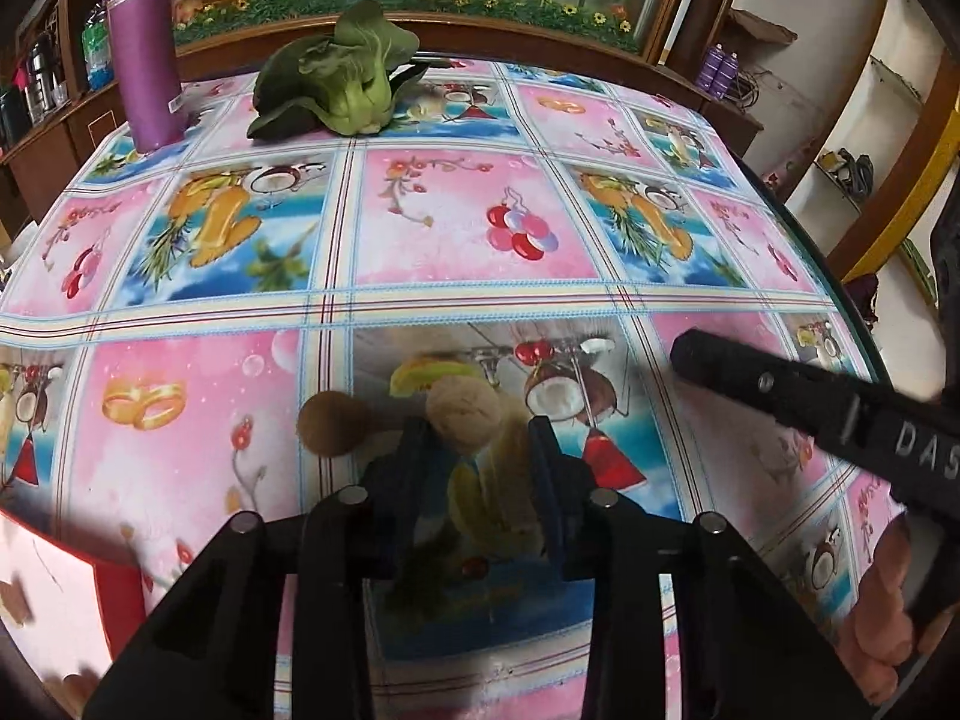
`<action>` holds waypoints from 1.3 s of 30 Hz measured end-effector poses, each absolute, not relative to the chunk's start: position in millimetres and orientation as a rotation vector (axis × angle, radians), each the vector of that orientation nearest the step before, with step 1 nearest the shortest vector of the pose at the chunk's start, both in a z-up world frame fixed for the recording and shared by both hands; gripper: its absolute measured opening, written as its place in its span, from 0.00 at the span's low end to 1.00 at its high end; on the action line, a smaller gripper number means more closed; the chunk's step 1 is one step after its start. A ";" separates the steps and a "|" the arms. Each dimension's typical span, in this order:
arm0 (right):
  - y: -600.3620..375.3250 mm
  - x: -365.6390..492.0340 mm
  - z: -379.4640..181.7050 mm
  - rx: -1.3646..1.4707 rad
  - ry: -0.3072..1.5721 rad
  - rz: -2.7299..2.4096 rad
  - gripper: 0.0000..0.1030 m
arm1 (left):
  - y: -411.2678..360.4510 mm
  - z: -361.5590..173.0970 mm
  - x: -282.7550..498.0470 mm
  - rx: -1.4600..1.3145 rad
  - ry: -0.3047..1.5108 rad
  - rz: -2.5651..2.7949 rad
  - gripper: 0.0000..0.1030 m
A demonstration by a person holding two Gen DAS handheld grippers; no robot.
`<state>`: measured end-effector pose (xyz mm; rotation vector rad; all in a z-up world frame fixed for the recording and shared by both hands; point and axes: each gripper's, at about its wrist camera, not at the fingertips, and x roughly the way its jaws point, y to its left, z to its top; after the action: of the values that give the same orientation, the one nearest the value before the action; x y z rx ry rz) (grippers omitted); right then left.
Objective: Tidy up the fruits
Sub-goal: 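Grasp a beige round ball with the left gripper while the right gripper holds the date, then carry the ball and date over the tray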
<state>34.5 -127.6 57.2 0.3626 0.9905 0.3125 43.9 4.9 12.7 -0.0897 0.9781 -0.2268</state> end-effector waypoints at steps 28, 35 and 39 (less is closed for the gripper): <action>-94.1 13.4 65.3 0.254 0.925 0.382 0.22 | 43.8 80.1 -50.9 -0.059 0.824 -0.094 0.28; -35.5 -36.0 80.5 0.216 0.862 0.550 0.22 | 94.0 101.2 -111.2 -0.070 0.758 0.007 0.28; 7.3 -72.0 88.8 0.191 0.854 0.672 0.22 | 134.9 104.5 -143.0 -0.095 0.736 0.101 0.28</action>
<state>-72.0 7.3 88.8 0.1909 0.8537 0.6715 -143.0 134.9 104.5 -0.0953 0.7357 0.1007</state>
